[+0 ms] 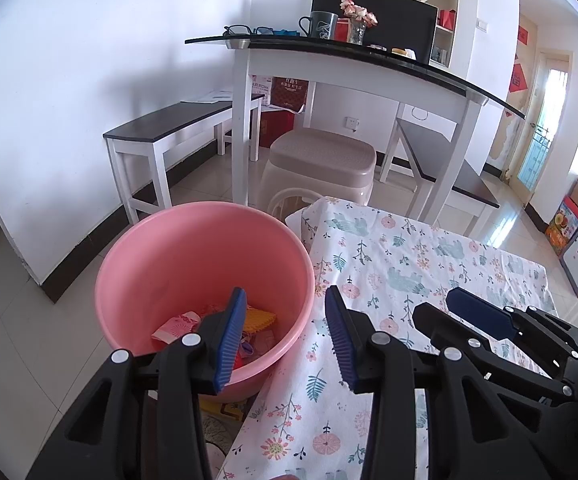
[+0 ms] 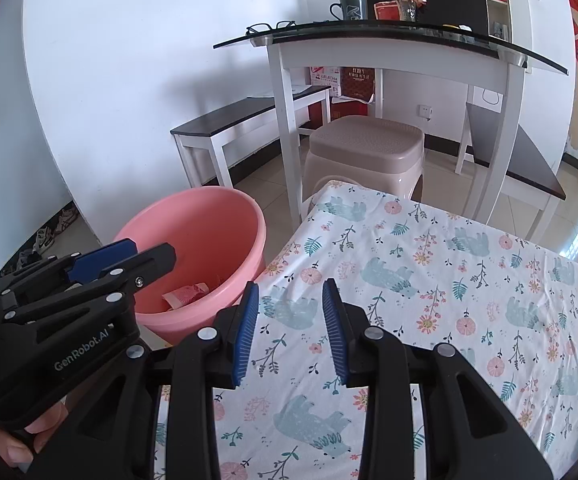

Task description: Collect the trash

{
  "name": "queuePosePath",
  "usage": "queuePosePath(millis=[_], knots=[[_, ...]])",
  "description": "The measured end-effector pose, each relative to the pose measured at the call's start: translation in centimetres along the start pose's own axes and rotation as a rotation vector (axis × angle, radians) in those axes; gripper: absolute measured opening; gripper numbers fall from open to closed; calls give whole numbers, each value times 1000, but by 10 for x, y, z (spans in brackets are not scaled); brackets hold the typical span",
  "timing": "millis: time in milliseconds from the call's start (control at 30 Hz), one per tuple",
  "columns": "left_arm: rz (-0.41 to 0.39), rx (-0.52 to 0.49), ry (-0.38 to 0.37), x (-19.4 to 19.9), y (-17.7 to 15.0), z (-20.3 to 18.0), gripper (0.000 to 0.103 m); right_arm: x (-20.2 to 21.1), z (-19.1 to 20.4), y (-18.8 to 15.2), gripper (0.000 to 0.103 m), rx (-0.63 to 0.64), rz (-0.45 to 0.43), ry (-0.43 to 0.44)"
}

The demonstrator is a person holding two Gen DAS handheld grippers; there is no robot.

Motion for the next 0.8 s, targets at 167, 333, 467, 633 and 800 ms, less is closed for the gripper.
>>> queuePosePath(millis=[167,333,467,633,800], knots=[[5,-5,-4,-3,-1,-2,40,0,0,0,34,1,2,0],[9,-6,-6,-3,-2,-2,40,-1,0,-2,34,-3,5,2],[10,-4,-5,-3,-2,-2,40,-1,0,-3,34,-3,5,3],[9,-3,-4,-4,-3,-3,40,-1,0,-2,34,-3,6,3],[9,-3,-3,-4,-3,-3,40,-1,0,-2,34,-3,5,2]])
Point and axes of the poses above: each gripper's, at about its wrist camera, not at the fingertips, and x roughly against the way its jaws point, z to its left, y to its top, the point moved 4 cm from there along -x, roughly the way its jaws point, and after that the axes turned 11 degrees about x, right-handed, at the moved point
